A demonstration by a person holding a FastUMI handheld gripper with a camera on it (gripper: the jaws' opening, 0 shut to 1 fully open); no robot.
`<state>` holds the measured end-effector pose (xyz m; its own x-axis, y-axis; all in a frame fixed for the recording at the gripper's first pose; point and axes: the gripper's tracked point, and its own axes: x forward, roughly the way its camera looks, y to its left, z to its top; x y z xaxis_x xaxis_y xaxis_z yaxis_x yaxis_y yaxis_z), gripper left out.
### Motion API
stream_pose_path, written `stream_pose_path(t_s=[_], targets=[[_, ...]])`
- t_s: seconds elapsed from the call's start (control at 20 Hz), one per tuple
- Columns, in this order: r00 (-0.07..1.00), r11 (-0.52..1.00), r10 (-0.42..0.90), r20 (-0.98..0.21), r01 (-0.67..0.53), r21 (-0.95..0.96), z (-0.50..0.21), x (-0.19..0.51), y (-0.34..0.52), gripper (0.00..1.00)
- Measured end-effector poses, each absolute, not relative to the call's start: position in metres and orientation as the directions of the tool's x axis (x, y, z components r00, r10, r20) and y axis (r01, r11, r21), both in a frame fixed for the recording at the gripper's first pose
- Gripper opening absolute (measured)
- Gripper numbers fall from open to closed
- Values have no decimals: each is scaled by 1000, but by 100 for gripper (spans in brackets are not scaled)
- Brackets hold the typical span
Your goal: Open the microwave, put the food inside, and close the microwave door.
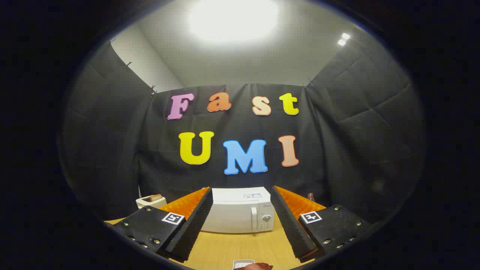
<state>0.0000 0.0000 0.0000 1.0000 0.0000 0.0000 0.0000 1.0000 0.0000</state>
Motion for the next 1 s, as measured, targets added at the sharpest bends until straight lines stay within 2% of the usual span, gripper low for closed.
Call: stream_pose_path(t_s=[0.55,1.0], targets=[[1000,999,-31,-6,31,-11,-6,2,-16,97],[998,999,-21,-57,19,-35,-37,48,-33,97]])
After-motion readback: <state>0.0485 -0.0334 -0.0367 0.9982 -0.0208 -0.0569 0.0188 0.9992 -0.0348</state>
